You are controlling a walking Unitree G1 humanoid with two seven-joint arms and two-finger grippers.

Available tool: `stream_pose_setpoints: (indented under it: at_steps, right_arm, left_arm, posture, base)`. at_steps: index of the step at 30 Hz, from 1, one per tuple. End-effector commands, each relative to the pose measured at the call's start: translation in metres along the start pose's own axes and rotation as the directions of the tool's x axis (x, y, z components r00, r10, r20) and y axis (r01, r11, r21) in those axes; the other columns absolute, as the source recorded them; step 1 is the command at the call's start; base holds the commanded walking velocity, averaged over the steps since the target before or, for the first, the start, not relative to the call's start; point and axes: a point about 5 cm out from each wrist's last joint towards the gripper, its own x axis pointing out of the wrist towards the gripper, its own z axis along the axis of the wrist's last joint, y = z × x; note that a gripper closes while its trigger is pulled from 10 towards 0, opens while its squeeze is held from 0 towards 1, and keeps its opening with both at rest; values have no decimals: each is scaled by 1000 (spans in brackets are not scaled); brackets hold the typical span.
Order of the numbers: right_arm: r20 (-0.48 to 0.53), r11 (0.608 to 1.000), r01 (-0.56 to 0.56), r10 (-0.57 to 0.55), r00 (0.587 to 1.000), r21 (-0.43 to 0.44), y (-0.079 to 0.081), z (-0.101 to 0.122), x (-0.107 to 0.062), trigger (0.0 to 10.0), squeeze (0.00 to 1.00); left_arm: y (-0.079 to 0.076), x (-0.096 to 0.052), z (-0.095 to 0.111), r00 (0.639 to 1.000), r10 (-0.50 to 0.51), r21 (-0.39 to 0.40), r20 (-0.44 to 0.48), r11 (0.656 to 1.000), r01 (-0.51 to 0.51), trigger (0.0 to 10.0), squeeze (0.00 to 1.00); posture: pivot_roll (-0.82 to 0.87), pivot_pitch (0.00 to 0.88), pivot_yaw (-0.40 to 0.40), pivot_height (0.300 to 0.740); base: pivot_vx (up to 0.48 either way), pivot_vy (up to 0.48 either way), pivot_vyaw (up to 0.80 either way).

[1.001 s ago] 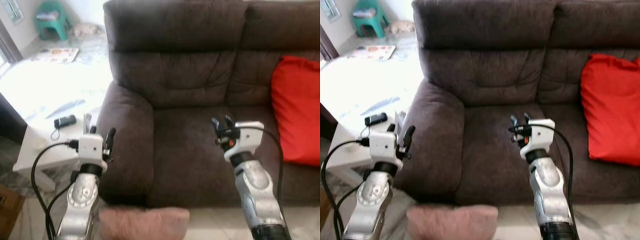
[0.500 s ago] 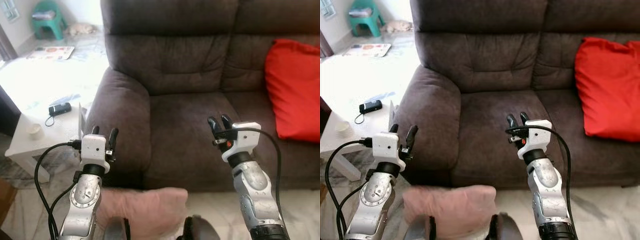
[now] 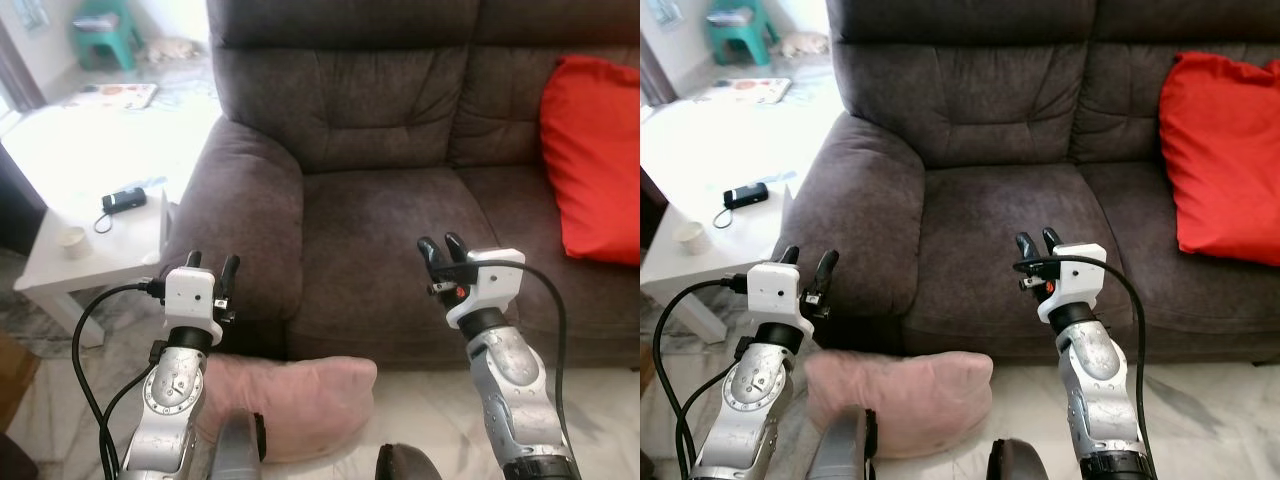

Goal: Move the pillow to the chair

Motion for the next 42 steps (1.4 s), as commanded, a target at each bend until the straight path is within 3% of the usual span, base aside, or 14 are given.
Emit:
stream_pose_setpoints:
  at_steps: [1, 5, 10, 36, 42]
  right_arm:
    - [12, 1000, -12, 12, 1000, 1, 2, 5, 4, 10000, 0]
    - [11, 1000, -18, 18, 1000, 0, 3, 5, 4, 10000, 0]
    - [4, 1000, -26, 26, 1000, 2, 4, 5, 4, 10000, 0]
    - [15, 998, -59, 59, 998, -19, 8, 6, 3, 10000, 0]
    - [29, 996, -83, 84, 996, -34, 11, 7, 2, 10000, 0]
  left_arm:
    - [0, 2, 3, 1000, 5, 12, 7, 1000, -5, 10000, 0]
    - [0, 2, 3, 1000, 4, 10, 6, 1000, -4, 10000, 0]
    - [0, 1, 2, 1000, 5, 10, 2, 1000, -5, 10000, 0]
    - [1, 1, 1, 1000, 15, 9, -1, 1000, -15, 10000, 0]
    - [0, 2, 1, 1000, 12, 10, 0, 1000, -12, 10000, 0]
  posture:
    - [43, 91, -14, 621]
    - [43, 90, -15, 621]
    - [42, 95, -17, 591]
    - [42, 104, -24, 591]
    - [42, 106, -24, 591]
  base:
    - [0, 0, 0]
    - [0, 0, 0]
    - [0, 0, 0]
    - [0, 0, 0]
    - [0, 0, 670]
